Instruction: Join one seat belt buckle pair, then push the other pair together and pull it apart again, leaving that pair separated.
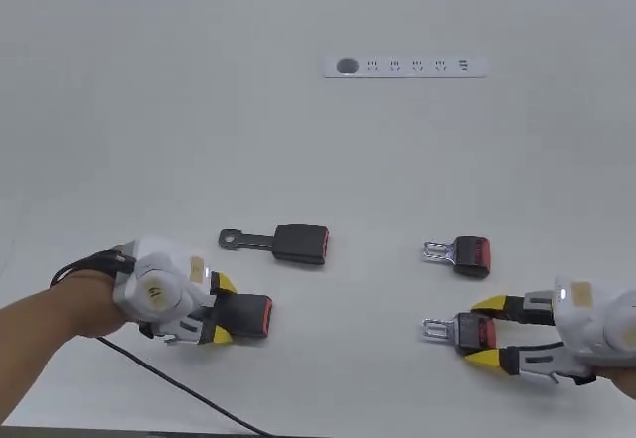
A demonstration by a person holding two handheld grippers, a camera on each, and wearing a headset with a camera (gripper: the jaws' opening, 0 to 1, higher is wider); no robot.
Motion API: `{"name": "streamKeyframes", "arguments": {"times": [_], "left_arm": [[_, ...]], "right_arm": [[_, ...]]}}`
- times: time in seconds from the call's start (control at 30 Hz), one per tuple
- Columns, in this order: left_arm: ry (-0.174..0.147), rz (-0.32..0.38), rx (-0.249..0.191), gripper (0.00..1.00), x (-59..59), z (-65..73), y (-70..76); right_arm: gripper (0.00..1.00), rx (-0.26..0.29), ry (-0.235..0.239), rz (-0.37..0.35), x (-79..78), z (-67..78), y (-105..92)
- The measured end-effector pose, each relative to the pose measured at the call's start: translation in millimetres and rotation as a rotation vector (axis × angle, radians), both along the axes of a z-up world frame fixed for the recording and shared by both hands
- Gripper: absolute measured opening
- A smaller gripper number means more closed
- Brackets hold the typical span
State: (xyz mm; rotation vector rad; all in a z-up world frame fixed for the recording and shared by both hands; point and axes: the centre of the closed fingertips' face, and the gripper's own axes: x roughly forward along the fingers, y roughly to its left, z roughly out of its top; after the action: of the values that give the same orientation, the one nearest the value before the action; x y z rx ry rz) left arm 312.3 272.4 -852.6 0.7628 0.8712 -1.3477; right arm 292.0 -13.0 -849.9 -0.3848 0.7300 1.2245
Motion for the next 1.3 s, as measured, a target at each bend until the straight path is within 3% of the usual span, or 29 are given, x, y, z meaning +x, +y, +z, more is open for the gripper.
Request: {"name": "streamKeyframes", "arguments": {"times": [0.83, 1.3], "left_arm": [[0.029, 0.024, 0.01, 0.35, 0.5, 0.2, 0.5], [0.028, 0.032, 0.009, 0.35, 0.3, -0.1, 0.0]], "right_arm": [[0.36, 0.081, -0.019, 0.013, 9.6, 2.3, 42.9], [0.36, 0.101, -0.019, 0.072, 12.3, 0.8, 89.6]]}}
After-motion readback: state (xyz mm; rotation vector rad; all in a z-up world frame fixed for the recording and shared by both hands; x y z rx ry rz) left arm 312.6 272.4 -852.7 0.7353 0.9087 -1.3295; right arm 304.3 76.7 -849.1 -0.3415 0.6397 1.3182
